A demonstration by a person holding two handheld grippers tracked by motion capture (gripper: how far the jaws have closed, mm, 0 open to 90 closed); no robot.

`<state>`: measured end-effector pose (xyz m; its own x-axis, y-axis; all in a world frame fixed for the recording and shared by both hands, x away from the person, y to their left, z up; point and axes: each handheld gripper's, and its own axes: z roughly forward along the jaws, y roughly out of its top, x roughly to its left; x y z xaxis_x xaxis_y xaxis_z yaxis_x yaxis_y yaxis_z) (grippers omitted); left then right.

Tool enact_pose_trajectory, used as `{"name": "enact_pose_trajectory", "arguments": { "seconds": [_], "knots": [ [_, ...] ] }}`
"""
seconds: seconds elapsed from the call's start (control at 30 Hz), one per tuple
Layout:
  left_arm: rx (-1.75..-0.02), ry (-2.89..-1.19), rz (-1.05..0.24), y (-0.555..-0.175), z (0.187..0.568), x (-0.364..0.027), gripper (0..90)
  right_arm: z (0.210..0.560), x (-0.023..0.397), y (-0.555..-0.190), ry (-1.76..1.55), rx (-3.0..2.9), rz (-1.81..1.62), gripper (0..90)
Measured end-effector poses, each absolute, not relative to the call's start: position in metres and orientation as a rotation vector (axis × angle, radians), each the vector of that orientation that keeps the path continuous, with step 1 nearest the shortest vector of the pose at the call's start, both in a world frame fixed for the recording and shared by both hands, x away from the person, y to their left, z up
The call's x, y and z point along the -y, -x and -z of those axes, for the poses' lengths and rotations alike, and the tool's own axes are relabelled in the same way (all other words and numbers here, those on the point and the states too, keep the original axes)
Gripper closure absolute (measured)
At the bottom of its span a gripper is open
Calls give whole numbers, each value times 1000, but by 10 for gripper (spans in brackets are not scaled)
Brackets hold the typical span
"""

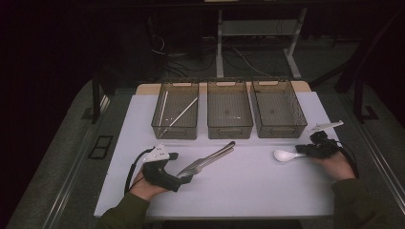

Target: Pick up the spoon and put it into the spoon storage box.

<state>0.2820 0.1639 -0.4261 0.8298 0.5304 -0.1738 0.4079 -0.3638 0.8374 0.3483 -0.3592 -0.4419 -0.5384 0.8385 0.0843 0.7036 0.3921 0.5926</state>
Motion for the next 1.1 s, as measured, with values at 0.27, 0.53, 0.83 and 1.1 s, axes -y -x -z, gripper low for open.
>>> {"name": "enact_pose_trajectory", "arguments": {
  "seconds": [0.27, 0.53, 0.83, 1.1],
  "knots": [
    [-694, -1998, -152, -282, 426, -164, 0, 441, 357, -337, -1353, -2455, -854, 894],
    [-693, -2001, -151, -282, 426, -164, 0, 427, 358, -331, -1328, -2414, -1012, 744],
    [-690, -2005, -151, -282, 426, -163, 0, 429, 347, -331, -1293, -2473, -1061, 641],
    [-690, -2009, -150, -282, 427, -163, 0, 434, 344, -332, -1287, -2504, -1051, 643]
  ]
}}
